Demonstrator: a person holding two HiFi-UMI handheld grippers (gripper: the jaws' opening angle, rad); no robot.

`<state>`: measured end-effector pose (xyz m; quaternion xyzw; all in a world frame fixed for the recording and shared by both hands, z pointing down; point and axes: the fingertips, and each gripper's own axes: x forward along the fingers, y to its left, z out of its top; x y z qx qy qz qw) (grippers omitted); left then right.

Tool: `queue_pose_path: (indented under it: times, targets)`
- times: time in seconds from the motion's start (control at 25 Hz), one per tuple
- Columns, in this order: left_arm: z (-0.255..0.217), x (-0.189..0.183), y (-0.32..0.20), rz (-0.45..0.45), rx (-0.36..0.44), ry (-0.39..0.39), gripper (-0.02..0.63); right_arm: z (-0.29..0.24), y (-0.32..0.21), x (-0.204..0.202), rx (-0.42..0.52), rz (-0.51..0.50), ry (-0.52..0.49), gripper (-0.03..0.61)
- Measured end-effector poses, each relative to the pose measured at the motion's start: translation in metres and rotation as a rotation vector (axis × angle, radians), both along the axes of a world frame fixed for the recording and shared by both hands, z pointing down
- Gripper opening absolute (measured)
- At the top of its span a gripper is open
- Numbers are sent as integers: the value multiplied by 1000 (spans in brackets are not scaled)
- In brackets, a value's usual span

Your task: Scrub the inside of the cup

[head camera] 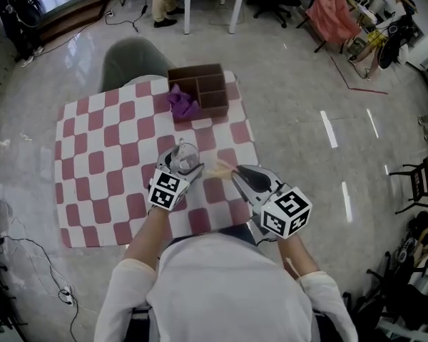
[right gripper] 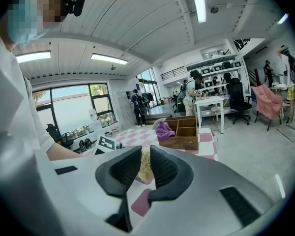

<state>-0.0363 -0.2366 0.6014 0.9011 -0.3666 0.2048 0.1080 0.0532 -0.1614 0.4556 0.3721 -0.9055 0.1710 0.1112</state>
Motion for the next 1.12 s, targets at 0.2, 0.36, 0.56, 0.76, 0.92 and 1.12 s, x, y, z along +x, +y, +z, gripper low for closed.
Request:
queue_pose_path:
  times: [0.2, 0.36, 0.56, 0.76, 0.92, 1.12]
  targets:
    - [7, 1, -4, -1, -16, 15, 379, 7, -5, 1, -16, 6, -3, 72]
    - [8, 2, -4, 1, -19, 32, 379, 7, -6, 0, -16, 1, -5, 72]
    - [9, 2, -5, 7, -12, 37, 379, 8, -7, -3, -13, -4, -2, 72]
    - [8, 0, -3, -5, -8, 63, 379, 9, -5, -4, -13, -14, 1, 72]
    - [9, -1, -2, 2, -7, 65, 379, 8, -5, -5, -14, -22, -3, 72]
    - [10, -2, 0, 10, 8, 65, 379, 9, -4, -9, -14, -38, -8, 72]
